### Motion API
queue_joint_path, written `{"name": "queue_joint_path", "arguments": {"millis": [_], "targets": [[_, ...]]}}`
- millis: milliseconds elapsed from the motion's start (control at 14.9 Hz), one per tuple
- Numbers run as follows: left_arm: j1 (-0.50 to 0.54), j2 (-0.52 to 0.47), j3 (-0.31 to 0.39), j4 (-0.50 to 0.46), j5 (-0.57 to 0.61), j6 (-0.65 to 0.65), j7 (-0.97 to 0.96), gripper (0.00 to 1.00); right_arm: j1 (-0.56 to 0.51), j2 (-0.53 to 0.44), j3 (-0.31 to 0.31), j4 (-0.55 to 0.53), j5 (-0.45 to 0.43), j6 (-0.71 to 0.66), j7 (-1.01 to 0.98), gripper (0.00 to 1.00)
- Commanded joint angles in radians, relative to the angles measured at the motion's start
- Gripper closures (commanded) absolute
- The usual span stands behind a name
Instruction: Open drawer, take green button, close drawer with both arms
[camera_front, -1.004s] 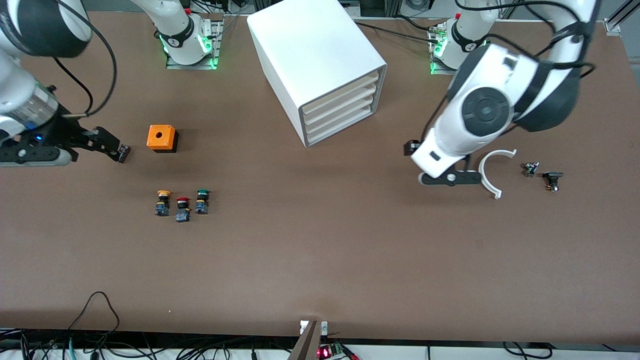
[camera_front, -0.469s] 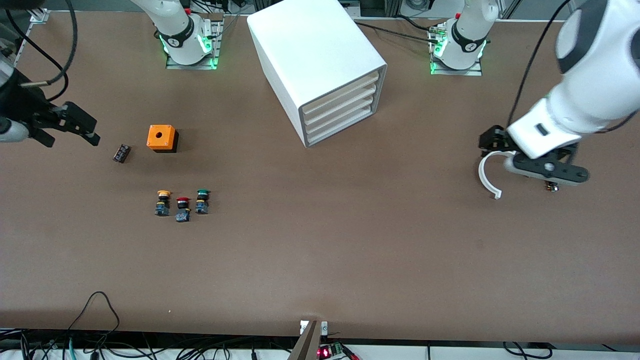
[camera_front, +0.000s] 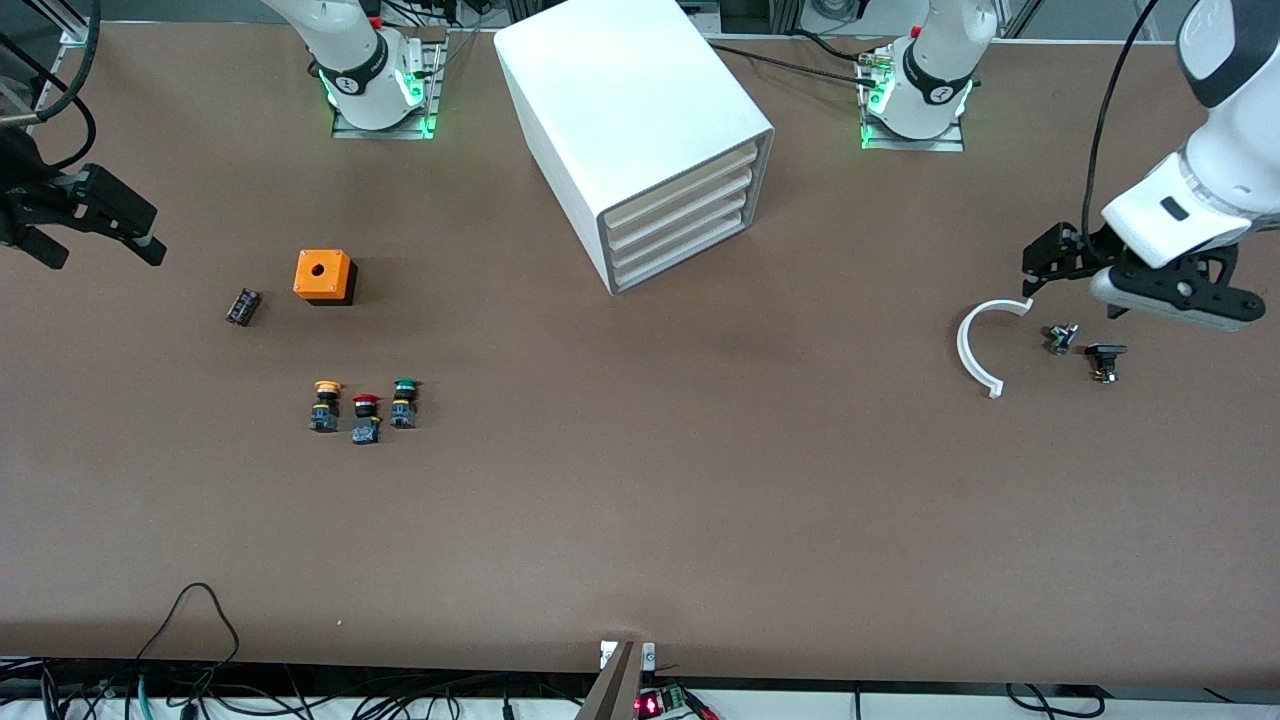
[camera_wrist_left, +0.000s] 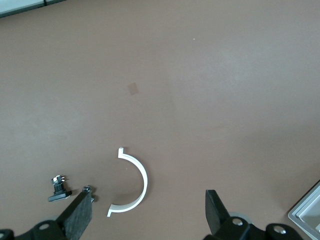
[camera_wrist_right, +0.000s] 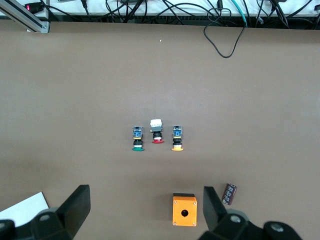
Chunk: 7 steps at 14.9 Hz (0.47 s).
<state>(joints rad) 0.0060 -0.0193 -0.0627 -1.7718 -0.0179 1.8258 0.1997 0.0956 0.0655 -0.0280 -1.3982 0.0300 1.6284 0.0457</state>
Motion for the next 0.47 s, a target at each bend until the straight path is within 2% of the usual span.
{"name": "queue_joint_path", "arguments": {"millis": [0, 201, 402], "targets": [[-0.023, -0.016, 0.024, 0.011, -0.008, -0.057, 0.001, 0.00, -0.010, 0.019, -0.003, 0.038, 0.008, -0.021, -0.010, 0.00], [-0.020, 0.027, 0.018, 0.097, 0.001, -0.192, 0.006, 0.00, -0.010, 0.019, -0.003, 0.036, 0.008, -0.021, -0.007, 0.00], [-0.020, 0.038, 0.015, 0.106, 0.001, -0.183, 0.001, 0.00, -0.008, 0.017, -0.003, 0.036, 0.007, -0.022, -0.007, 0.00]]}}
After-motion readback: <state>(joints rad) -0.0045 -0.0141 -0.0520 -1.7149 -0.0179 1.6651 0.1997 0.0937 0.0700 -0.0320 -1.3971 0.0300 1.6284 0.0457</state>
